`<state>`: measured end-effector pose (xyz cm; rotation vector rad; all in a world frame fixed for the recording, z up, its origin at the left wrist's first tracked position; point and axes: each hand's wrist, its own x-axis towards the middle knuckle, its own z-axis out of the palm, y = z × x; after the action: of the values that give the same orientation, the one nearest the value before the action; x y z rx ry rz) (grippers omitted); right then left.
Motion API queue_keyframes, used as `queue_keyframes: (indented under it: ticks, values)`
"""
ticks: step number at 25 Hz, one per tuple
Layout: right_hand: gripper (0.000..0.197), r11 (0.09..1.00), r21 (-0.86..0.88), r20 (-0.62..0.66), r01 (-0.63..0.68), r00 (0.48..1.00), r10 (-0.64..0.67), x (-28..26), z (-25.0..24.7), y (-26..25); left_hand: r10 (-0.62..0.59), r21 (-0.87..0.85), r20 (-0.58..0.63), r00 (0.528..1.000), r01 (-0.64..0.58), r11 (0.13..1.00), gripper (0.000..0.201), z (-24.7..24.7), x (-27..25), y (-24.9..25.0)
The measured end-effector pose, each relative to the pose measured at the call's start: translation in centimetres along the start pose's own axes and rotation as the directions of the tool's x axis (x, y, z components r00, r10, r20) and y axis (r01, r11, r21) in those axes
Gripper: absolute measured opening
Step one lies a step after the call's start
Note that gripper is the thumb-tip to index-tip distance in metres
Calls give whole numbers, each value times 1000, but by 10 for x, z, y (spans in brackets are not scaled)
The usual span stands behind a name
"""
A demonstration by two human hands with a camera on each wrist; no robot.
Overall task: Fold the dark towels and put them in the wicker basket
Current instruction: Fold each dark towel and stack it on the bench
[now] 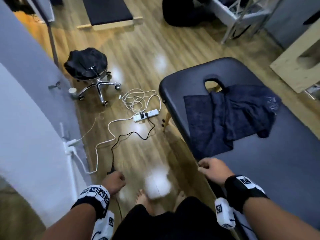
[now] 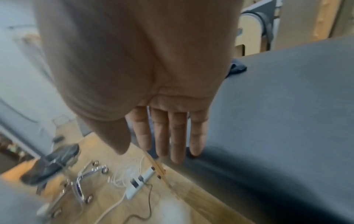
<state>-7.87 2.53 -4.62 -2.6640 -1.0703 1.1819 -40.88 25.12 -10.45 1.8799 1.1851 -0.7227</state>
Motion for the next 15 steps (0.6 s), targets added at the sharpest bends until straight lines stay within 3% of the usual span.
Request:
queue_keyframes:
  ticks: [3, 4, 7, 9, 12, 15]
  values:
    - [42, 998, 54, -198, -42, 979, 52, 26, -30, -3, 110, 29, -12, 994, -110, 994, 26, -31, 44, 50]
    - [50, 997, 25, -196, -68, 978, 71, 37, -40, 0, 156, 66, -12, 988, -155, 986, 27, -42, 54, 72]
    - [74, 967, -248, -26, -56, 998, 51, 61, -55, 10, 274, 142, -51, 960, -265, 954, 30, -65, 70, 134]
    - [64, 941, -337, -11, -18, 1000, 15, 79, -61, 17, 347, 170, -52, 937, -334, 927, 30, -79, 76, 171]
    - [25, 990, -131, -70, 56, 995, -65, 106, -84, 20, 431, 263, -28, 902, -409, 874, 37, -91, 79, 222]
    - [21, 969, 171, -144, 176, 978, -152, 119, -115, 9, 597, 328, -35, 801, -555, 764, 66, -94, 81, 269]
